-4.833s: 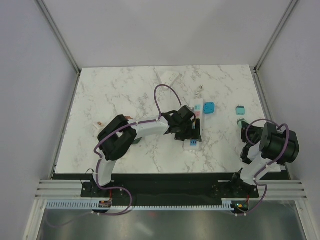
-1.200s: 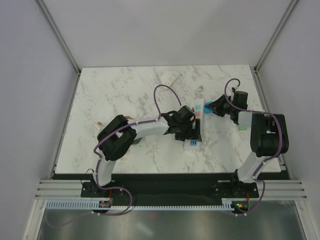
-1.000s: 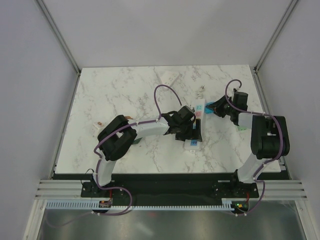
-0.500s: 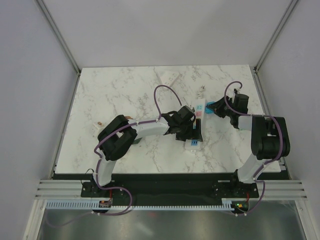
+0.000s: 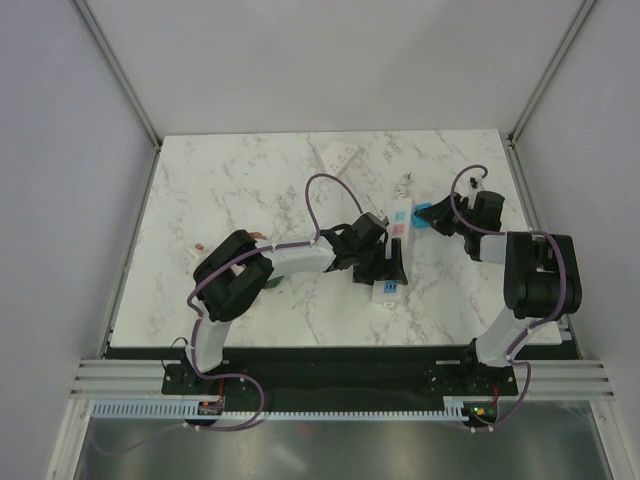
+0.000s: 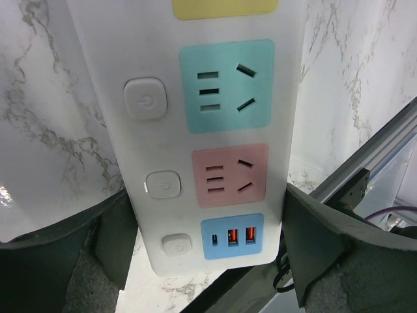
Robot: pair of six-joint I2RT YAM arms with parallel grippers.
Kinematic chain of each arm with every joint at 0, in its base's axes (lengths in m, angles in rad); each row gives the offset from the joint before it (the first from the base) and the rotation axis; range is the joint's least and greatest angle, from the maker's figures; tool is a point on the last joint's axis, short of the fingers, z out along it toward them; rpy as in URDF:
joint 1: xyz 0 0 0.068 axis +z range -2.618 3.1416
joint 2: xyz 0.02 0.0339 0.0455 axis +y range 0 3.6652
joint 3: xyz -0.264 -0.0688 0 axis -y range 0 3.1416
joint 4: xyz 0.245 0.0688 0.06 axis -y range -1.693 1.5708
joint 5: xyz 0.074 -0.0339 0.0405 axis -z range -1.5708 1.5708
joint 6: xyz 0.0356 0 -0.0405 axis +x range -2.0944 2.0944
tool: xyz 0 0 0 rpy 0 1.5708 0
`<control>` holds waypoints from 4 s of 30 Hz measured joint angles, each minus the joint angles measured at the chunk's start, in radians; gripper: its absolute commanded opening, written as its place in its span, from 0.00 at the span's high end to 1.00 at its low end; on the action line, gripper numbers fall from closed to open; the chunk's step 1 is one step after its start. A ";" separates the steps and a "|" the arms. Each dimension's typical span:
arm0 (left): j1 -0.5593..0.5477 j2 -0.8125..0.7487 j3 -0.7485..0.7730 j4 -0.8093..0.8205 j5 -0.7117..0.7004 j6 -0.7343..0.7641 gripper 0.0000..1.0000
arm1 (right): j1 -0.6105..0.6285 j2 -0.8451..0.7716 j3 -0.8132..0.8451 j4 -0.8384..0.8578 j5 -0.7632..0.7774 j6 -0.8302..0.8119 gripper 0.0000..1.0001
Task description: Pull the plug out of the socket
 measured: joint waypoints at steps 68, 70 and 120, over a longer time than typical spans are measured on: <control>0.005 0.023 0.030 -0.019 0.023 -0.020 0.98 | -0.533 -0.816 -0.435 -0.703 0.557 0.232 1.00; 0.005 0.026 0.032 -0.017 0.031 -0.020 0.98 | -0.534 -0.785 -0.444 -0.661 0.534 0.232 0.95; -0.010 0.056 0.107 -0.102 0.000 -0.021 0.20 | 0.042 -0.593 0.018 -0.842 0.850 0.038 0.02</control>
